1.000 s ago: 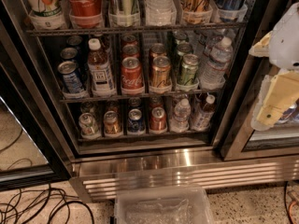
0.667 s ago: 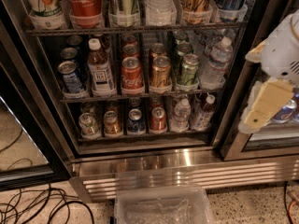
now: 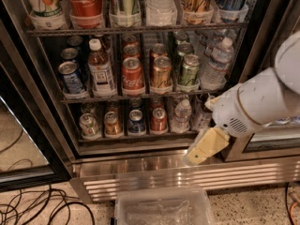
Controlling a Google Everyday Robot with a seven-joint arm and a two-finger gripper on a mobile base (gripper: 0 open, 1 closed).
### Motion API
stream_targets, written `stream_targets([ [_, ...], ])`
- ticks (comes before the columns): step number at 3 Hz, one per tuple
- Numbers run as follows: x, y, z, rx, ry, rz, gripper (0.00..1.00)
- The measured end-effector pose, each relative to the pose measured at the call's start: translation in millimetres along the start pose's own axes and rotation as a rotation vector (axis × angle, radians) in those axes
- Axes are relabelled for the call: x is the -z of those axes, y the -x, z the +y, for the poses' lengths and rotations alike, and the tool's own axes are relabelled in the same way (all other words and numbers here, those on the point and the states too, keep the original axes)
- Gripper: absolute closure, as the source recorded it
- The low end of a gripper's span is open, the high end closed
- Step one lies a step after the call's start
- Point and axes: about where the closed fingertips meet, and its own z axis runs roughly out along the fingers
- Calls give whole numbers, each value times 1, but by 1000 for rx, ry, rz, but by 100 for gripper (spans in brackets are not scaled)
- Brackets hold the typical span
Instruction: Pick coke can from bottom shelf of fridge
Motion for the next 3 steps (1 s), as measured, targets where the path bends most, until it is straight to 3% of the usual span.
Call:
stream_targets([
  [1, -3, 16, -10, -9, -48, -60, 0],
  [2, -3, 16, -10, -9, -48, -60, 0],
  [3, -16, 25, -15, -28, -75, -110, 0],
])
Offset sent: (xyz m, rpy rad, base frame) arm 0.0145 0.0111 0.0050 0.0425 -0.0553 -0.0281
